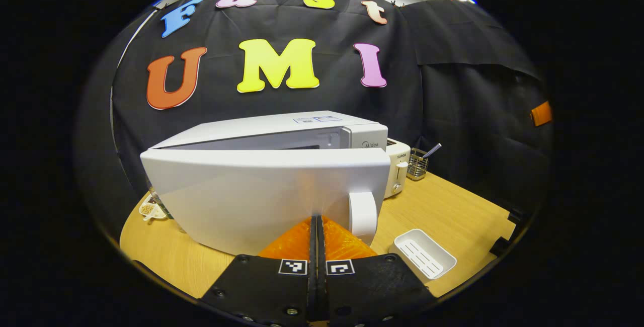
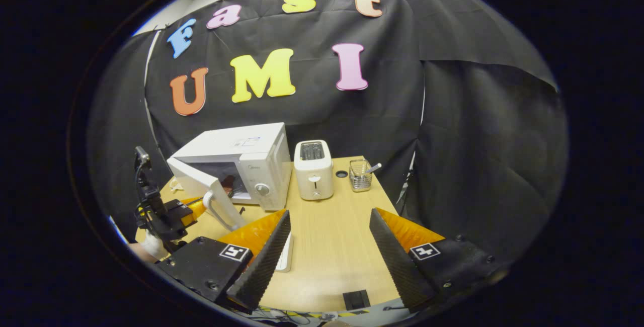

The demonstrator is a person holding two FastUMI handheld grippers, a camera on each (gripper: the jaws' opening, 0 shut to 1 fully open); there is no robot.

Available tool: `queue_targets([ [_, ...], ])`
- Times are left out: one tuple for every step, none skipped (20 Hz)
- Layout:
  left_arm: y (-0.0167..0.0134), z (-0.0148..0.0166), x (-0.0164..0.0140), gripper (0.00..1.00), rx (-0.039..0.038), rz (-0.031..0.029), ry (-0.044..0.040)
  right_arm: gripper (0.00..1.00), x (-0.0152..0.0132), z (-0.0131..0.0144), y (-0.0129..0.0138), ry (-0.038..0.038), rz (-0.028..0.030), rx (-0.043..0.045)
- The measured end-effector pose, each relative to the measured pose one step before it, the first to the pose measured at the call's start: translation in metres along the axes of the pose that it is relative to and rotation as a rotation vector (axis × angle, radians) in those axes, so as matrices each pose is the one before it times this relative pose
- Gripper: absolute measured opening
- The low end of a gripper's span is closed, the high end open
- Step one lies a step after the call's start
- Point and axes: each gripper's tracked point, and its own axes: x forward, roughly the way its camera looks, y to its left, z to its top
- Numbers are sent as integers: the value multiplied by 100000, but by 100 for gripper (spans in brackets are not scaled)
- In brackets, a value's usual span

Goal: Open the microwave oven with the left hand, put the food in, and close the microwave oven.

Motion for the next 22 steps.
queue_targets([
  [-29, 274, 775, 0, -749, 440, -263, 100, 321, 21, -229, 397, 78, -228],
  [-31, 240, 766, 0, -489, 458, -143, 100, 303, 66, -145, 382, 141, -145],
  [-18, 150, 590, 0, -259, 629, -100, 100, 316, 38, -150, 634, 129, -238],
  [115, 214, 698, 0, -324, 799, -267, 100, 310, -17, -154, 241, 298, 30],
  [49, 186, 717, 0, -490, 664, -138, 100, 273, 44, -169, 201, 49, 48],
  [-22, 66, 564, 0, -580, 457, 183, 100, 310, -12, -152, 330, 38, -86],
  [5, 168, 534, 0, -1218, 169, -140, 100, 266, -43, -178, 719, -109, -113],
  [-133, 116, 559, 0, -1620, -292, -38, 100, 249, -15, -10, 445, 519, -28],
  [0, 142, 554, 0, -944, 386, -26, 100, 211, 69, -85, 126, 273, -86],
  [124, 123, 475, 0, -470, 647, -35, 100, 284, -39, -145, 462, 176, -69],
  [156, 157, 354, 0, -295, 895, -197, 100, 249, 23, -43, 424, 674, 768],
  [67, 65, 398, 0, -893, 743, 84, 100, 243, 71, 43, 158, 543, 802],
  [89, 29, 191, 0, -1725, 336, -232, 100, 246, 42, -44, 332, 341, 497],
  [-116, -166, -50, 0, -1751, -199, -217, 100, 138, 27, -20, 158, 362, 167],
  [-88, 79, 1, 0, -548, -361, -248, 100, 168, 98, 33, 10, 363, -17],
  [19, 32, -30, 0, 138, 24, 32, 100, 172, 4, -14, 29, 250, -269],
  [13, -53, 44, 0, 127, 313, -131, 100, 193, 66, -39, 134, 152, -265],
  [19, -124, -5, 0, 90, 276, 238, 100, 145, -45, -39, 68, 134, -52],
  [15, 163, 128, 0, 299, 257, -341, 100, 148, 76, 60, 155, 271, 73],
  [-44, -121, -12, 0, 241, 115, 10, 100, 56, -90, 97, 78, 388, 240],
  [-74, 40, 248, 0, 144, 186, -334, 100, -8, 47, 138, 115, 319, -174],
  [58, 229, 521, 0, 503, 445, -1714, 100, 7, 84, 101, -430, 200, -241],
])
